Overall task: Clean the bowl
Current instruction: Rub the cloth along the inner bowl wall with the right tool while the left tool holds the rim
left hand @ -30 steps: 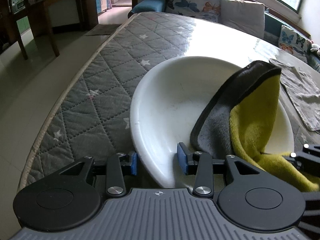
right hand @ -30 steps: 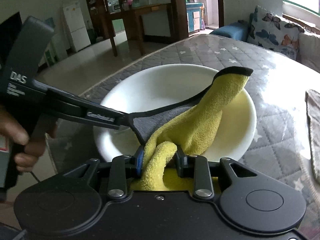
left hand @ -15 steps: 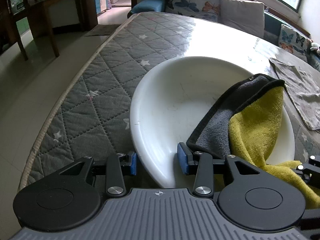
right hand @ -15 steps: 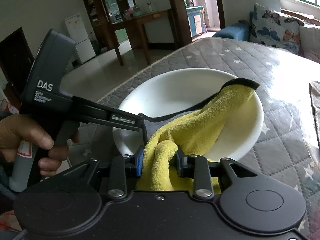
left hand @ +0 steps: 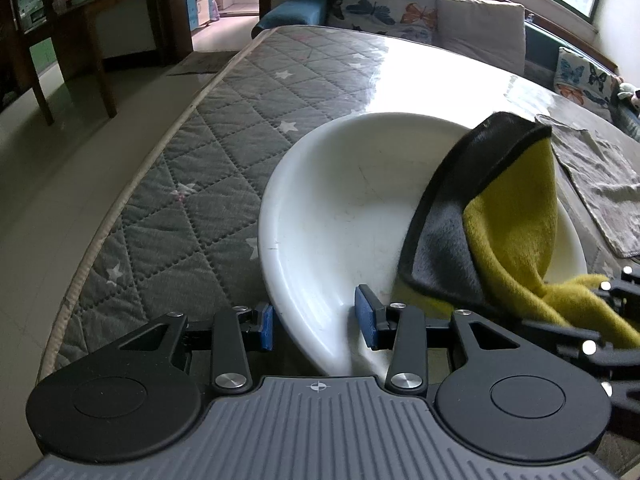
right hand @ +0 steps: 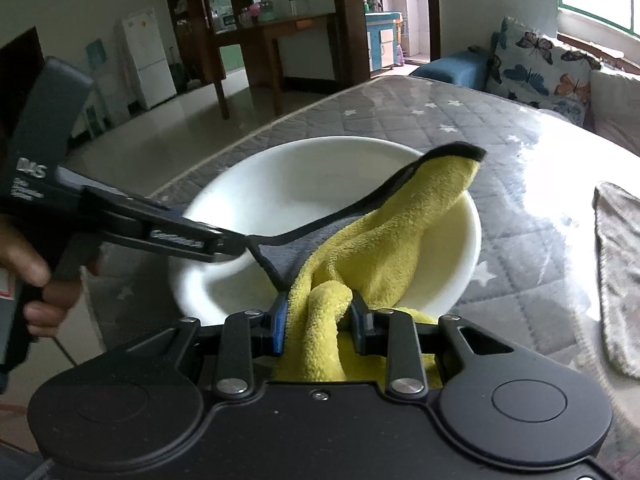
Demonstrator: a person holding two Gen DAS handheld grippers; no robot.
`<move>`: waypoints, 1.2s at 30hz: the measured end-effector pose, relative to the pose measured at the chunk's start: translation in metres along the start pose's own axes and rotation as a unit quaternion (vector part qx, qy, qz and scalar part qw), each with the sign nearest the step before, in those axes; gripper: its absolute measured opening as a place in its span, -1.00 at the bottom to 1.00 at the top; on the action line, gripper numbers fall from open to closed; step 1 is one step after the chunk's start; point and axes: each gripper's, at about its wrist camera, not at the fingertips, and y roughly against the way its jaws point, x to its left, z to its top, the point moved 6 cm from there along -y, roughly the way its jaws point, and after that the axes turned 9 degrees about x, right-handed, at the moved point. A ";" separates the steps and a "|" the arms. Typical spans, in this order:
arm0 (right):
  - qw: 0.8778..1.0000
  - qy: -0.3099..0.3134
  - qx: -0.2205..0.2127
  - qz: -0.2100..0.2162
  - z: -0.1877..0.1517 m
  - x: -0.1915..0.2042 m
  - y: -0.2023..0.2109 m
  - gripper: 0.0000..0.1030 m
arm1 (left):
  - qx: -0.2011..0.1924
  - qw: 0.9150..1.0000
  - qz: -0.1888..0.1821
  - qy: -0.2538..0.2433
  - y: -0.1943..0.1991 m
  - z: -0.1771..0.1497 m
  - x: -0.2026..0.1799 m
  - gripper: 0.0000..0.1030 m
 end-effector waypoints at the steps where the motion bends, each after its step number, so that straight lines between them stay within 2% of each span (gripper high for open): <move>1: 1.000 0.003 0.000 -0.004 0.001 -0.002 -0.001 -0.41 | 0.000 1.000 0.000 0.000 0.000 0.000 0.000 -0.19; 15: 0.998 0.040 0.006 -0.053 0.021 -0.035 -0.011 -0.42 | -0.001 1.000 0.001 -0.005 0.001 -0.002 -0.001 -0.16; 17: 0.997 0.044 0.006 -0.058 -0.001 -0.003 -0.029 -0.42 | -0.001 1.000 0.001 -0.005 0.001 -0.002 -0.001 -0.16; 36: 0.999 0.031 -0.006 -0.035 -0.029 0.029 -0.013 -0.41 | -0.003 1.000 0.001 -0.006 -0.002 -0.001 -0.002 -0.15</move>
